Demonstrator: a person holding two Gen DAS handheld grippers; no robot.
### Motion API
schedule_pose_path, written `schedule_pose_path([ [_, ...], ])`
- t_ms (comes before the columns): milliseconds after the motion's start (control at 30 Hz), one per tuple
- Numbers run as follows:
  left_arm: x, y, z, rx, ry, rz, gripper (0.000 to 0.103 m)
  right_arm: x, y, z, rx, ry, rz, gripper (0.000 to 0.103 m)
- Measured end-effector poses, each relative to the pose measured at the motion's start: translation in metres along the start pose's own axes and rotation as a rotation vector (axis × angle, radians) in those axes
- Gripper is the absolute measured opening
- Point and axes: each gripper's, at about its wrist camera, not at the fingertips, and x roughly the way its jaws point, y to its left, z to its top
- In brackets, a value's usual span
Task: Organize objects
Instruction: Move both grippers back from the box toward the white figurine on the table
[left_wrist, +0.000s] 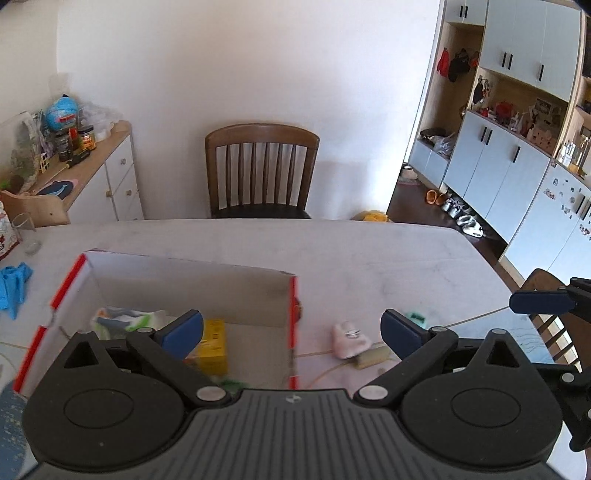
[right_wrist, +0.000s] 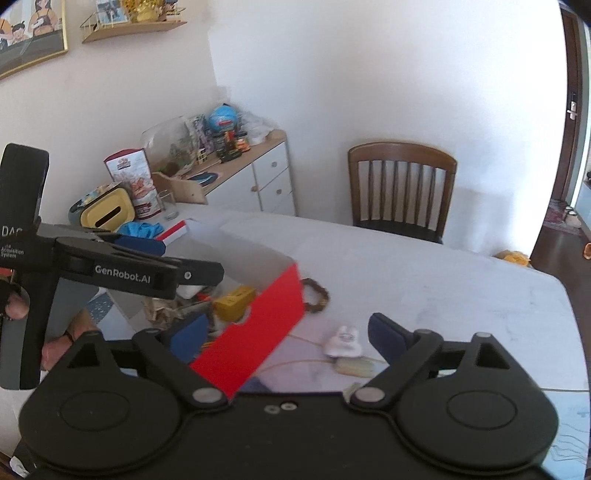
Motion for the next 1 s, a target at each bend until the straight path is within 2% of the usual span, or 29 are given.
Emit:
schedule_pose_path([
  [233, 0.018, -0.044, -0.006, 0.003, -0.002, -0.004, 0.103, -0.008, -0.045, -0.011, 0.018, -0.012, -0.018, 0.098],
  [467, 0.043, -0.078, -0.021, 0.024, 0.022, 0.006, 0.103, -0.003, -0.091, -0.033, 0.017, 0.014, -0.047, 0.099],
  [800, 0.096, -0.103, -0.051, 0.061, 0.053, 0.074, 0.103, 0.035, -0.141, -0.053, 0.035, 0.096, -0.081, 0.097],
  [1000, 0.131, -0.109, -0.054, 0.050, 0.075, 0.108, 0.103, 0.064, -0.161, -0.060, 0.050, 0.134, -0.080, 0.095],
])
